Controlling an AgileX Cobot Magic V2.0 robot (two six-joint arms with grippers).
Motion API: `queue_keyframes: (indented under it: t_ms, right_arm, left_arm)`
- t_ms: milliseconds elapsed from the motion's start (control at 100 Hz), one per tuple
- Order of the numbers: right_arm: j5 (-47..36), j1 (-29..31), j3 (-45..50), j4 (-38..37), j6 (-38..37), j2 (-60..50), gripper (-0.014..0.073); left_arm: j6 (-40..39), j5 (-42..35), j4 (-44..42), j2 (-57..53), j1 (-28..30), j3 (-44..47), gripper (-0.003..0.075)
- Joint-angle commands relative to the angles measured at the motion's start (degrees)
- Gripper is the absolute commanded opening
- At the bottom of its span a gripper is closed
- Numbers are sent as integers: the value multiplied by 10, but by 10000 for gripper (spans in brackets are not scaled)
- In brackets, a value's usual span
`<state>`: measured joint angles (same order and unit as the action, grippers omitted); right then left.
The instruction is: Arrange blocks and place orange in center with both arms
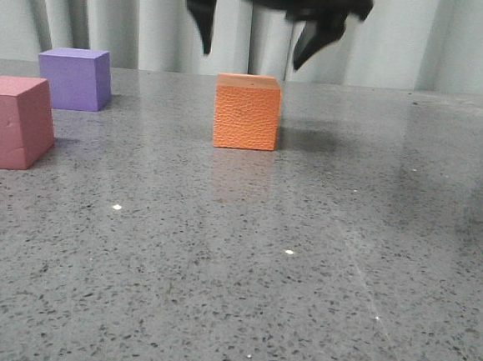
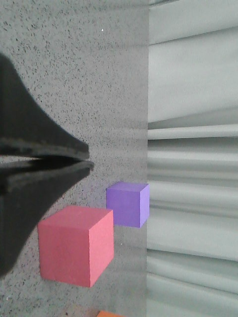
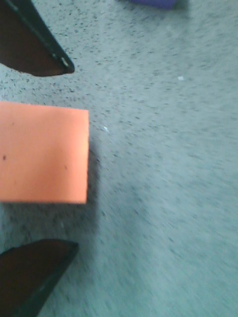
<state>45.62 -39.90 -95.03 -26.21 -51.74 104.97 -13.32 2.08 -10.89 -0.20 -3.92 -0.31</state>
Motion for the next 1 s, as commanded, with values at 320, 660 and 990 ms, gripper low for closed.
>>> queue_keyframes:
  t_ms: [320, 660, 990]
  right_arm:
    - [125, 20, -17, -173, 98, -175, 654]
    - [78, 154, 126, -168, 148, -315, 654]
    - [-4, 219, 379, -127, 148, -478, 654]
  left_arm:
    - [0, -45, 4, -19, 2, 32, -10]
    - [0, -45, 4, -19, 2, 32, -10]
    - [0, -45, 4, -19, 2, 32, -10]
